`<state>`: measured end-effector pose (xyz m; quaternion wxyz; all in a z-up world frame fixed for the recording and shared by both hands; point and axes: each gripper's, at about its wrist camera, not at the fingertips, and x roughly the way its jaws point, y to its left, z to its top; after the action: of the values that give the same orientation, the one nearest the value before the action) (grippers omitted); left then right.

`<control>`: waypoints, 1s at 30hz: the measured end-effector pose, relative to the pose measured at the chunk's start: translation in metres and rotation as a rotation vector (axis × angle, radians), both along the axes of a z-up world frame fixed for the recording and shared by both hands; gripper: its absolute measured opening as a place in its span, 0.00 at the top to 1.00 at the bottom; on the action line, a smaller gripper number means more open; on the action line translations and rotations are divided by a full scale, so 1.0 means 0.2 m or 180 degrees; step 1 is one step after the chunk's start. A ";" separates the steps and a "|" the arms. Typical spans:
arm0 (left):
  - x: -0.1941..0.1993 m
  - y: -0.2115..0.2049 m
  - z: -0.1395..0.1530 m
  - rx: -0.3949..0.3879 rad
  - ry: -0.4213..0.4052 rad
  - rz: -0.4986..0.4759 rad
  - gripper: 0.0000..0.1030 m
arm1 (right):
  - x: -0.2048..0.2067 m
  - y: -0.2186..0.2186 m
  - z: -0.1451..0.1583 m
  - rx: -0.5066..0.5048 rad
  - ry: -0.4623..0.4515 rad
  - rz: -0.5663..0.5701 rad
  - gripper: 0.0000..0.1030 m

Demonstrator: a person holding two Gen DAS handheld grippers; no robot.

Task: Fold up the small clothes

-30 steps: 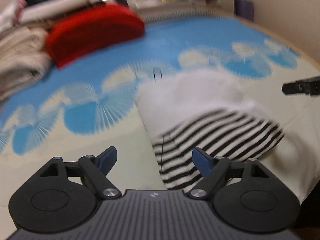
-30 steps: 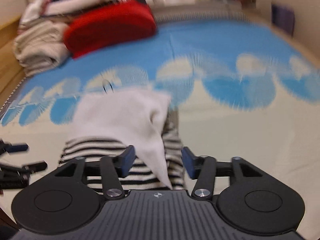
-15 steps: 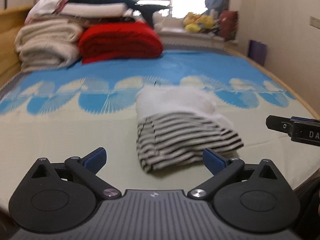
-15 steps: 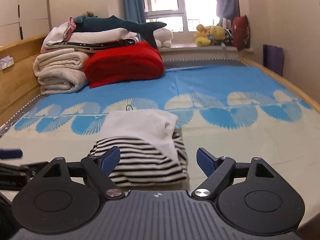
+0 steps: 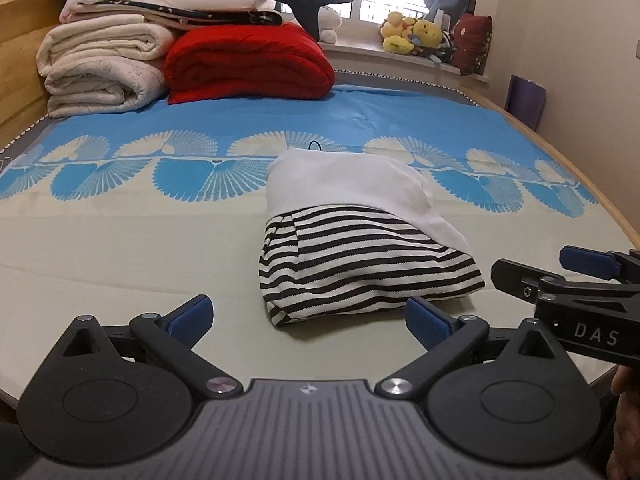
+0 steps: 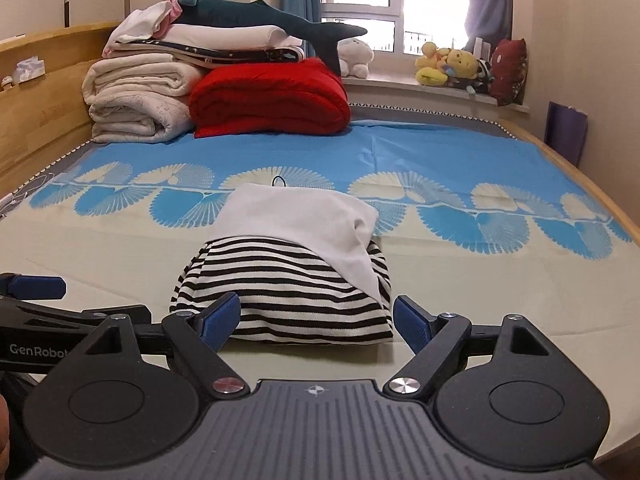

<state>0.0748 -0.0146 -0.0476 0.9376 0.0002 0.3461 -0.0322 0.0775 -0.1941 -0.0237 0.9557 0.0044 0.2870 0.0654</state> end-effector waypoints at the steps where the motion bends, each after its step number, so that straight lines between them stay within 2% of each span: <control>1: 0.00 0.00 0.00 0.0008 -0.0007 -0.0003 0.01 | 0.00 0.00 0.00 0.0007 0.0010 0.0008 0.18; 30: 0.02 0.02 -0.03 -0.0005 0.0071 -0.0013 0.01 | 0.04 0.03 -0.04 -0.0031 0.0081 0.0050 0.19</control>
<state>0.0792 -0.0114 -0.0541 0.9336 -0.0002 0.3566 -0.0344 0.0849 -0.1888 -0.0310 0.9514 -0.0016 0.2996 0.0715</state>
